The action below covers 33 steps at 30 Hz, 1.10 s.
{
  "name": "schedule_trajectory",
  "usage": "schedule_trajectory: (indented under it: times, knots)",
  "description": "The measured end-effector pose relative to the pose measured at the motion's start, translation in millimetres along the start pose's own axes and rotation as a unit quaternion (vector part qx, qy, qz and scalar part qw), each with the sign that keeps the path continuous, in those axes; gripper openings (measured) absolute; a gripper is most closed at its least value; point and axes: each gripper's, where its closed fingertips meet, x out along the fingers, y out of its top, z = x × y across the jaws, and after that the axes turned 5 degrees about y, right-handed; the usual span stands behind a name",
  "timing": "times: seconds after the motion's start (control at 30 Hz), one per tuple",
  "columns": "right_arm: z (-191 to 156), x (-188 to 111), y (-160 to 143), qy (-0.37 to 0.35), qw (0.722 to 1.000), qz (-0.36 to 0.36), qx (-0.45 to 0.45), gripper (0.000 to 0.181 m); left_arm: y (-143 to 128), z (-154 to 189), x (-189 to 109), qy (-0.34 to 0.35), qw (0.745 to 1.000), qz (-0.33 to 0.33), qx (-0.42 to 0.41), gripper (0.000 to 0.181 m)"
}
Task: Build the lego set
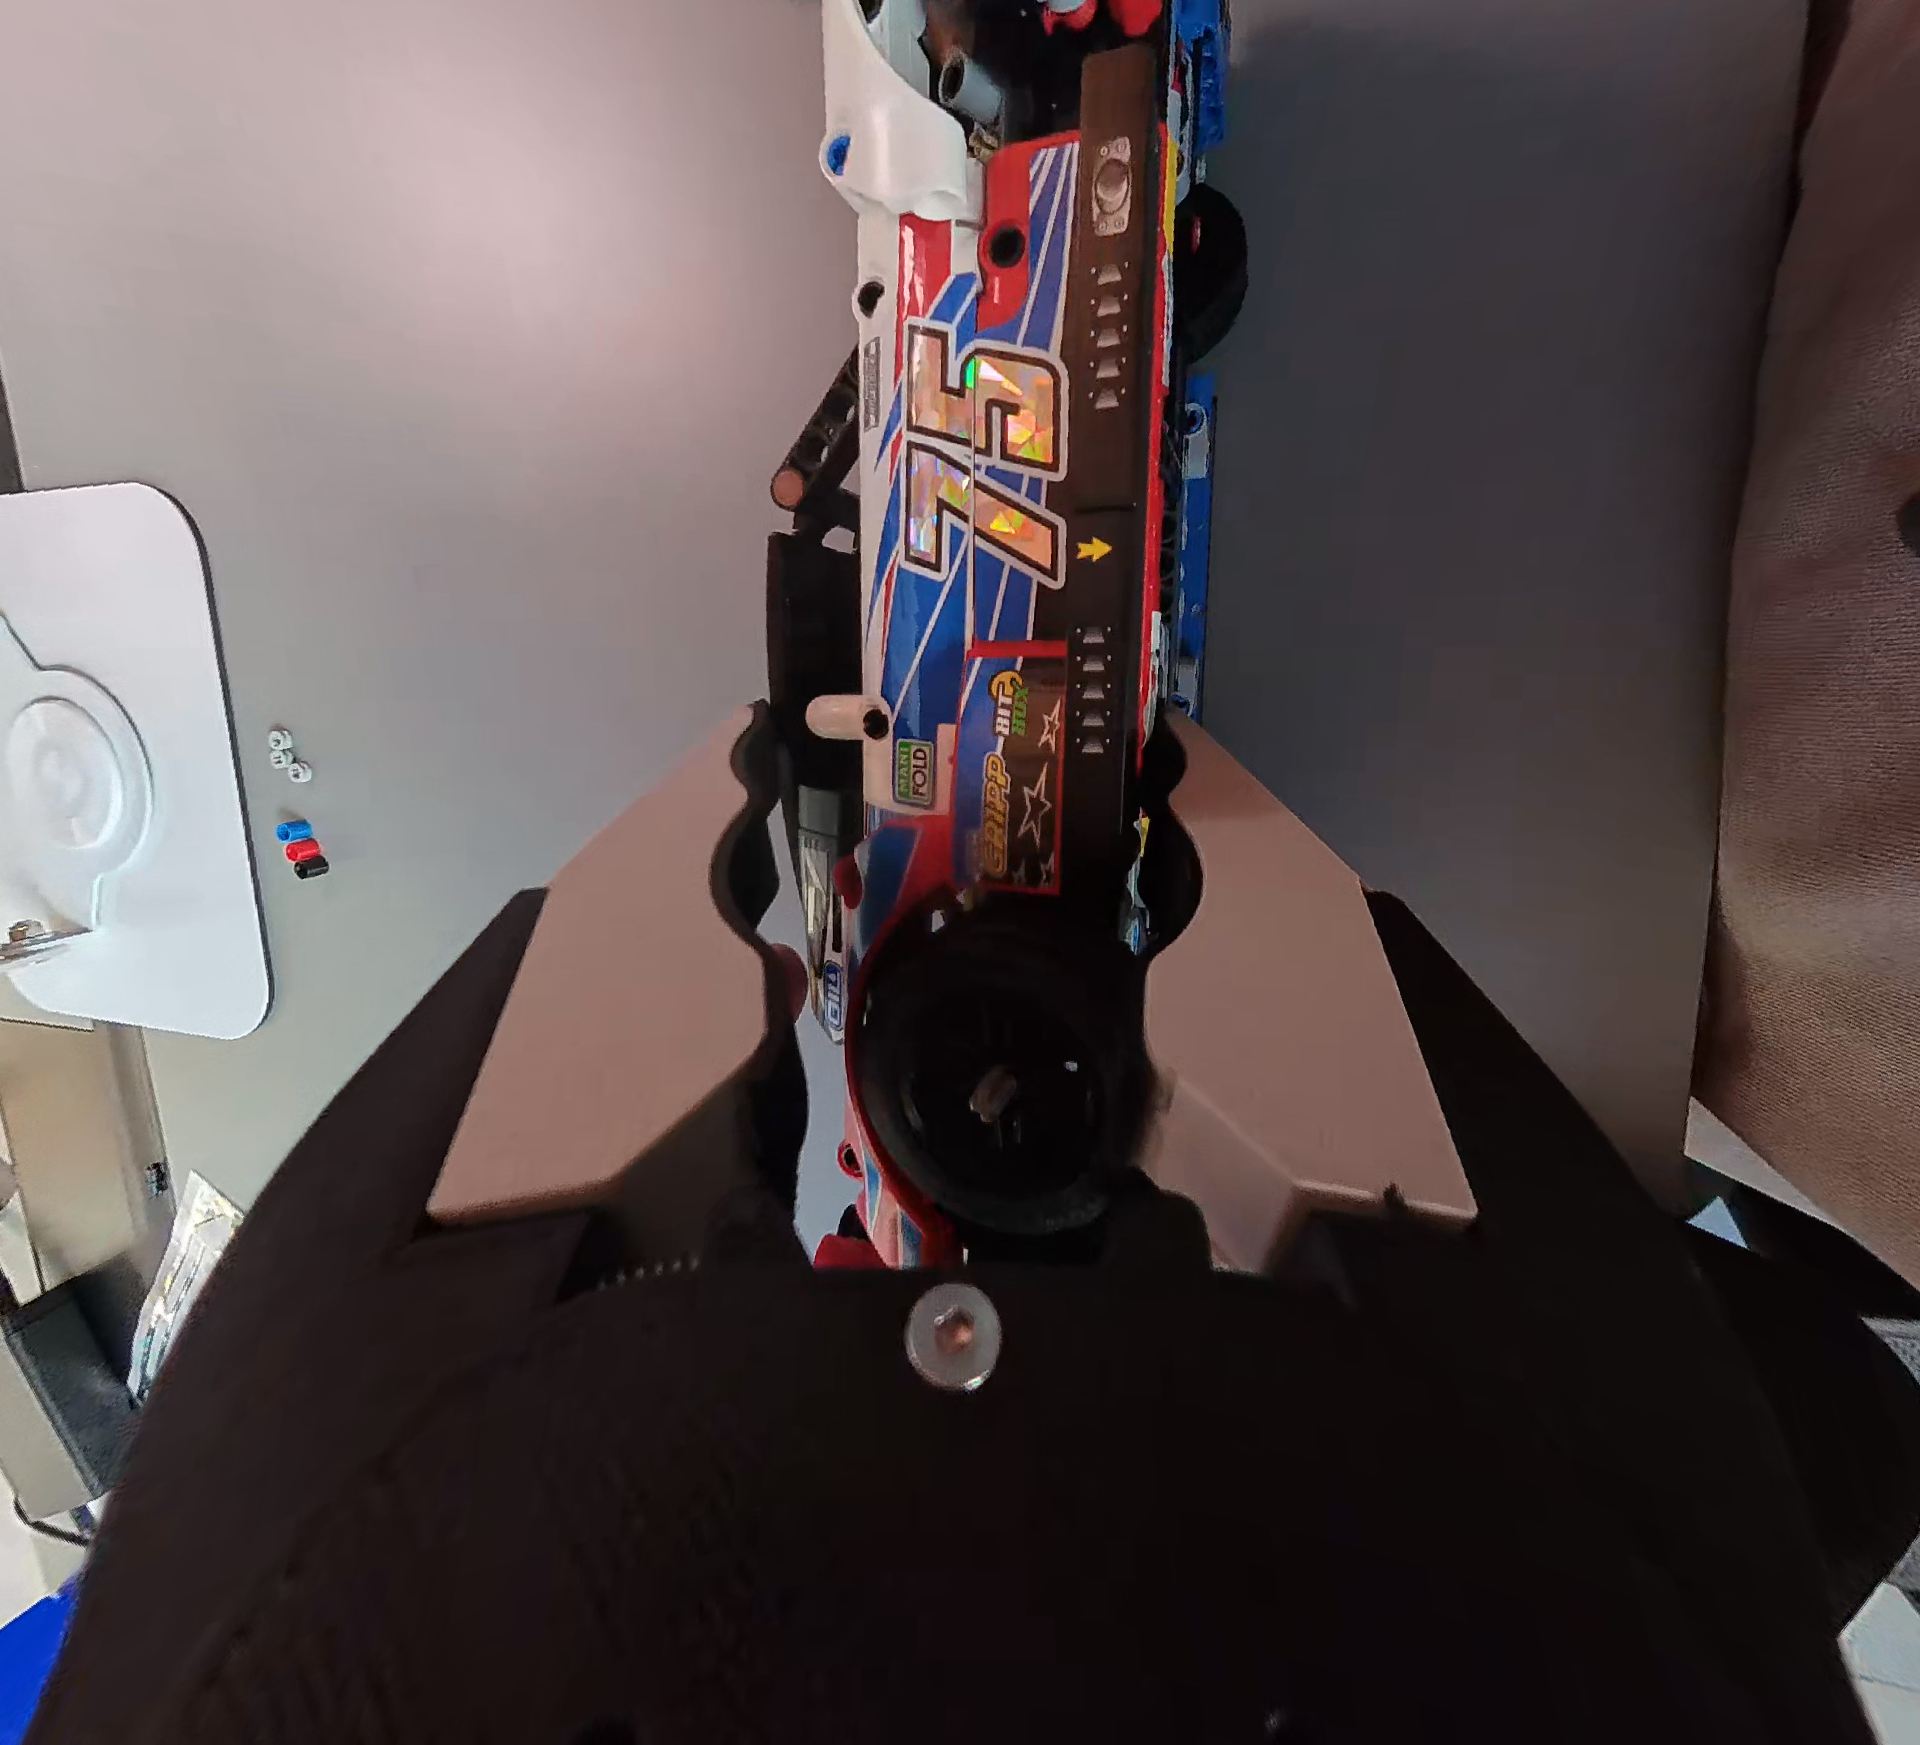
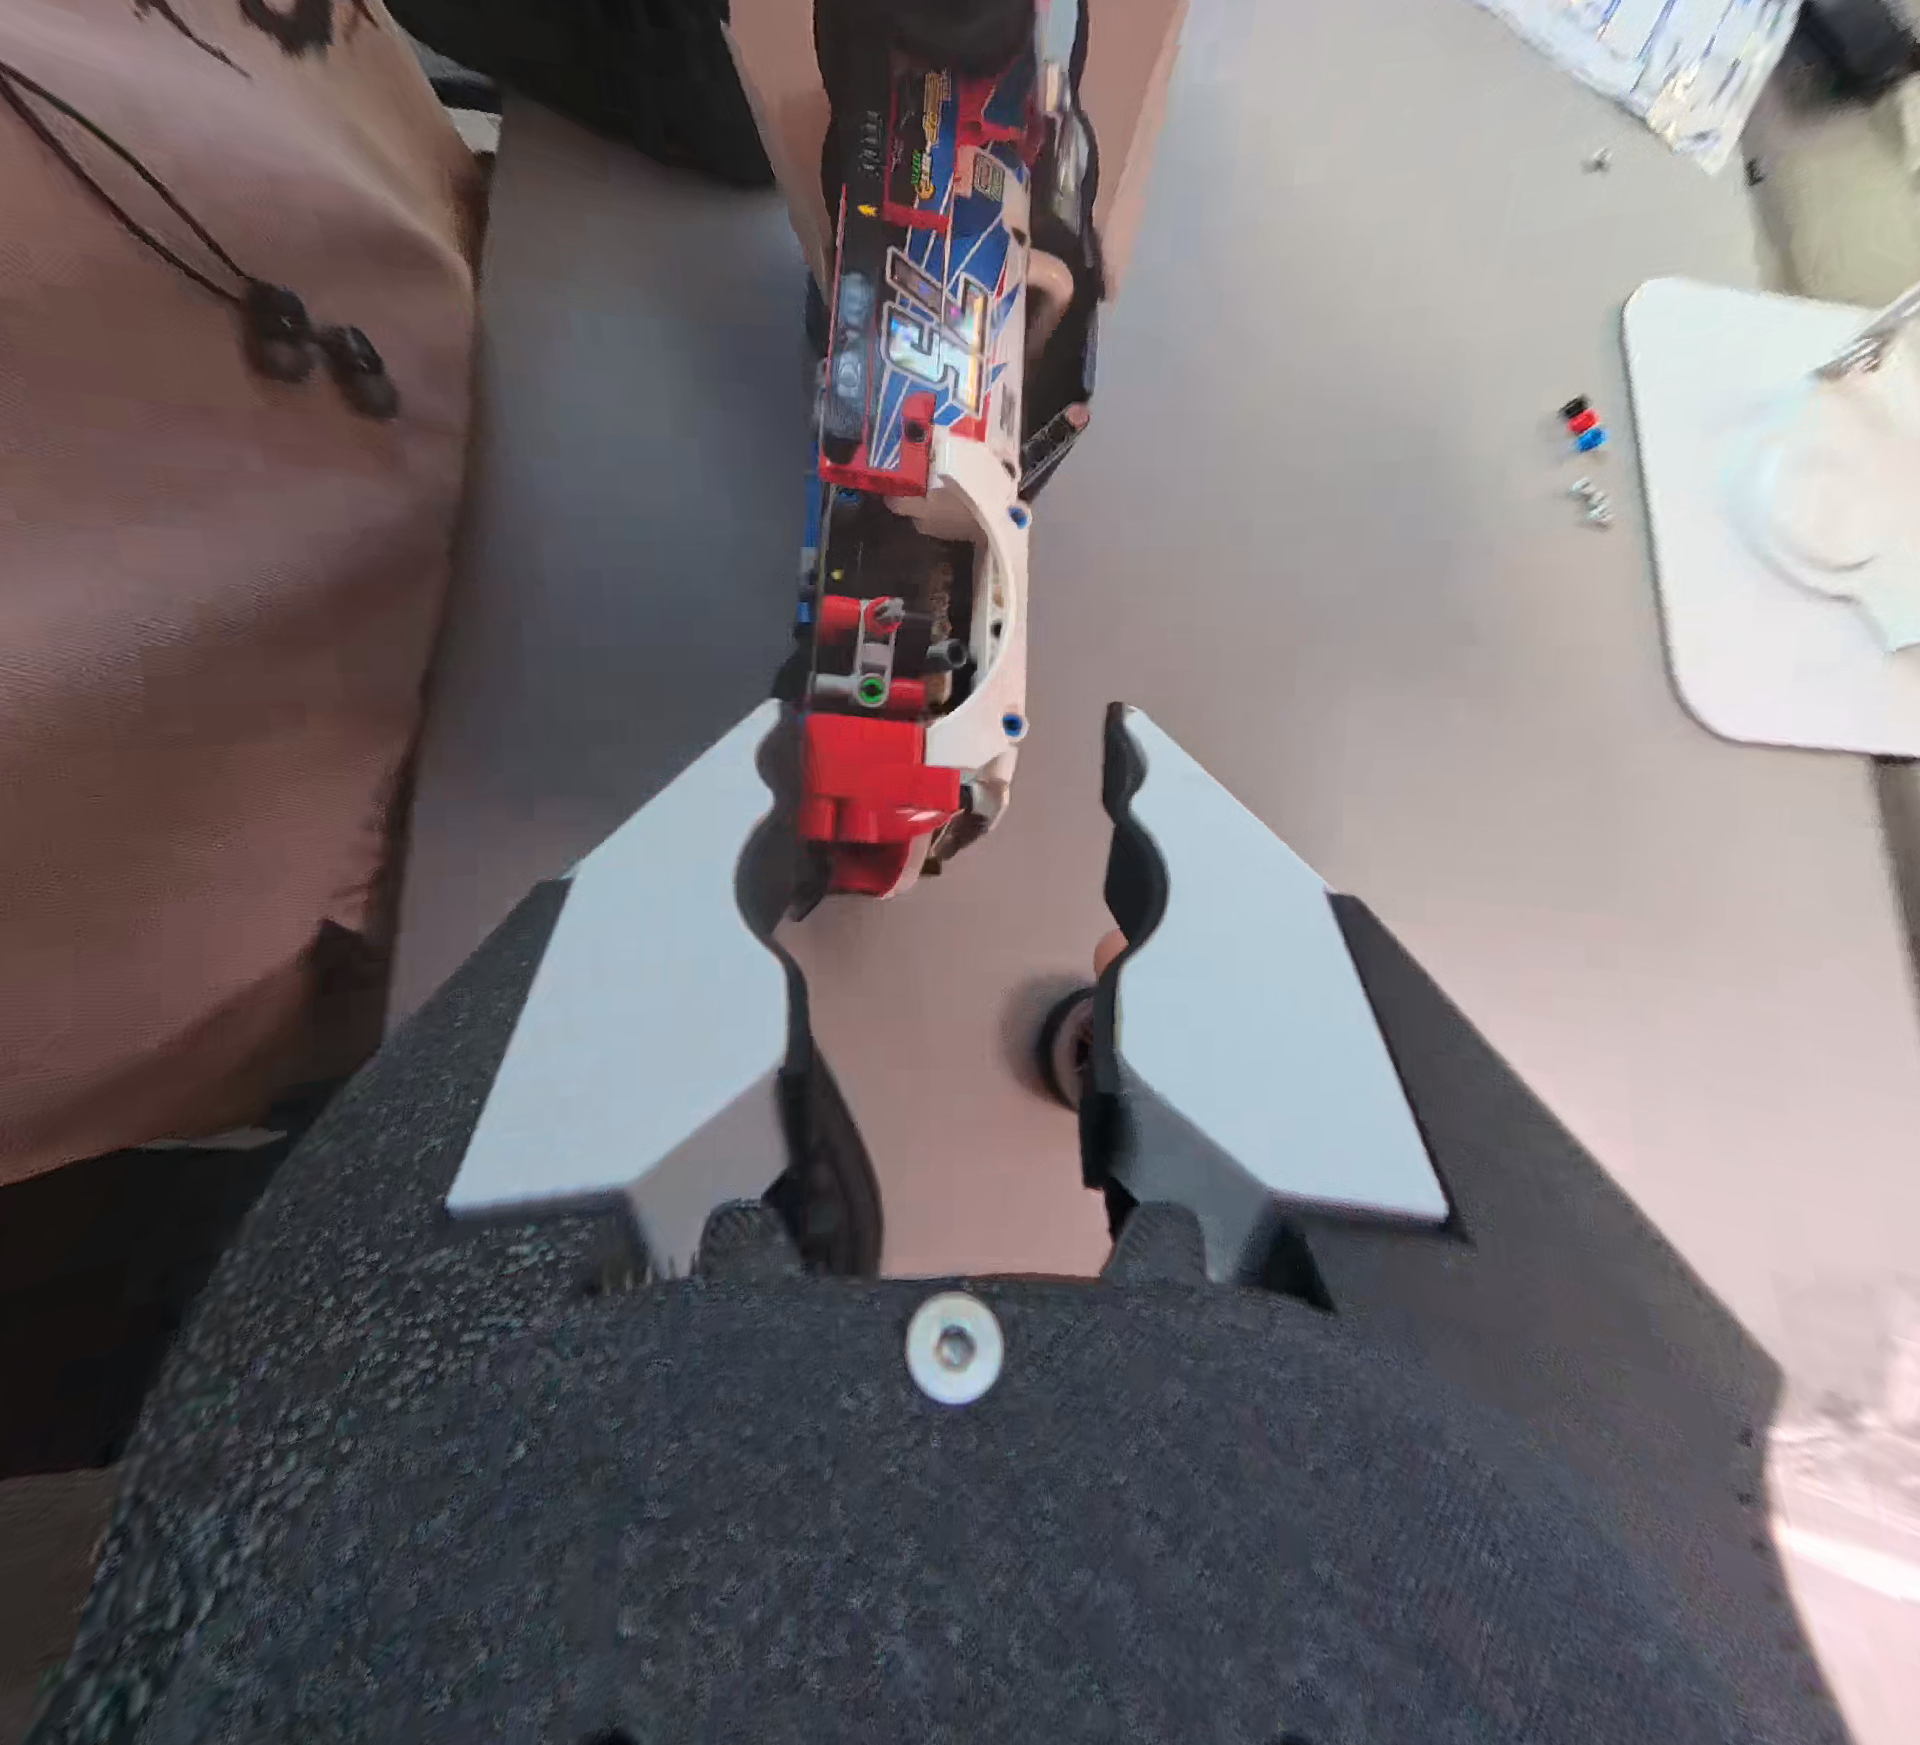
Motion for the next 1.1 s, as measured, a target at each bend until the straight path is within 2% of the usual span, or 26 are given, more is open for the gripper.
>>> schedule_trajectory:
  times: [0.03,0.1,0.13,0.2,0.37,0.47,0.57,0.6,0.67,0.93,1.03,1.1]
  knots:
    - [-5.2,-0.7,-7.7,0.018,0.999,-0.009,0.026,0.071,0.2,0.7,-0.7,0.009,1.000,0.001,0.002,0.068]
    - [-16.4,9.4,-23.2,0.035,0.998,-0.034,0.043,0.082,0.9,2.4,-2.5,0.030,1.000,0.002,0.007,0.068]
    - [-21.5,19.2,-26.9,0.035,0.998,-0.037,0.045,0.080,1.4,3.4,-3.4,0.043,0.999,0.004,0.012,0.068]
    - [-19.6,39.4,-37.6,-0.002,0.998,-0.060,0.028,0.057,2.3,5.0,-5.6,0.074,0.997,0.005,0.026,0.069]
    - [-1.2,46.7,-28.6,-0.080,0.995,-0.037,-0.048,0.051,-5.5,-4.7,-9.0,0.138,0.989,-0.009,0.050,0.069]
    - [6.5,50.4,-30.6,-0.079,0.996,-0.024,-0.045,0.051,-7.5,-6.3,-10.4,0.107,0.994,0.005,0.029,0.073]
    - [13.7,49.8,-32.9,-0.062,0.997,-0.014,-0.034,0.050,-18.0,-6.7,-9.1,0.030,0.999,-0.005,-0.019,0.098]
    - [15.2,49.5,-33.9,-0.055,0.998,-0.015,-0.032,0.051,-18.6,-9.5,-8.0,0.017,1.000,-0.001,-0.026,0.099]
    - [20.1,48.3,-36.3,-0.043,0.999,-0.009,-0.019,0.050,-15.6,-9.1,-4.6,-0.012,0.999,0.007,-0.036,0.094]
    - [27.4,47.5,-38.4,-0.005,0.999,0.023,0.028,0.051,-16.3,-26.6,11.1,0.003,0.999,-0.016,-0.028,0.077]
    - [32.0,42.0,-39.3,-0.032,0.999,0.003,0.012,0.053,-16.7,-28.3,12.1,0.004,0.999,-0.013,-0.037,0.075]
    - [34.2,27.8,-32.5,-0.065,0.998,0.009,0.005,0.056,-16.4,-28.0,11.7,0.008,0.999,-0.009,-0.041,0.075]
